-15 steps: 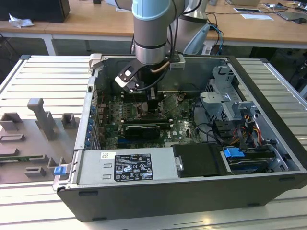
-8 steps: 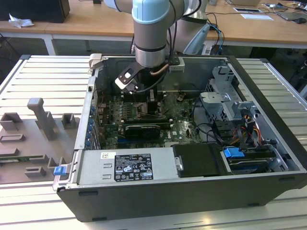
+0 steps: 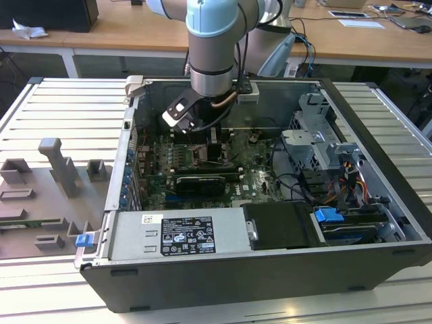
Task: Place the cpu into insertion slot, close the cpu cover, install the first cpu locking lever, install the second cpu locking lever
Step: 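Place the cpu into insertion slot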
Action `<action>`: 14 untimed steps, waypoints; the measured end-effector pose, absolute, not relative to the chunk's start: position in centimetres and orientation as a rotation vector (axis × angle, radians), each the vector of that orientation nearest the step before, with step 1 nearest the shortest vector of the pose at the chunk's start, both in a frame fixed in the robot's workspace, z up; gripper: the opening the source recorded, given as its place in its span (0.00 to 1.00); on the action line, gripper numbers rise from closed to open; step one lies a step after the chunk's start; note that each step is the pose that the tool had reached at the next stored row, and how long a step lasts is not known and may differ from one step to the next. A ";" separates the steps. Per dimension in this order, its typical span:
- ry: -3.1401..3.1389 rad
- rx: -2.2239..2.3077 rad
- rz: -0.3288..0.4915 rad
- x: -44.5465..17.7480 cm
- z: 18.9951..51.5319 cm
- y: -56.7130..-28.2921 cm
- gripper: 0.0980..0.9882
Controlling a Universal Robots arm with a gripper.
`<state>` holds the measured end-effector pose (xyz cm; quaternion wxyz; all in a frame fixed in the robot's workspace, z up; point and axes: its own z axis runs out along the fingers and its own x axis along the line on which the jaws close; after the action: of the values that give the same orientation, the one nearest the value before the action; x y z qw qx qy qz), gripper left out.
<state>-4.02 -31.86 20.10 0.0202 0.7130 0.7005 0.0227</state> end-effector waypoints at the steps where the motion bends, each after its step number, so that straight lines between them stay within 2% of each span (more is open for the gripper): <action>1: 2.172 2.211 0.070 -4.0 20.0 -31.8 0.49; 10: 2.172 2.211 0.069 -4.0 19.9 -31.8 0.51; 11: 2.172 2.211 0.069 -4.0 20.0 -31.8 0.58; 14: 2.172 2.211 0.069 -4.0 20.0 -31.7 0.58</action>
<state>-4.01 -31.72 19.95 0.0207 0.7131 0.7004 0.0223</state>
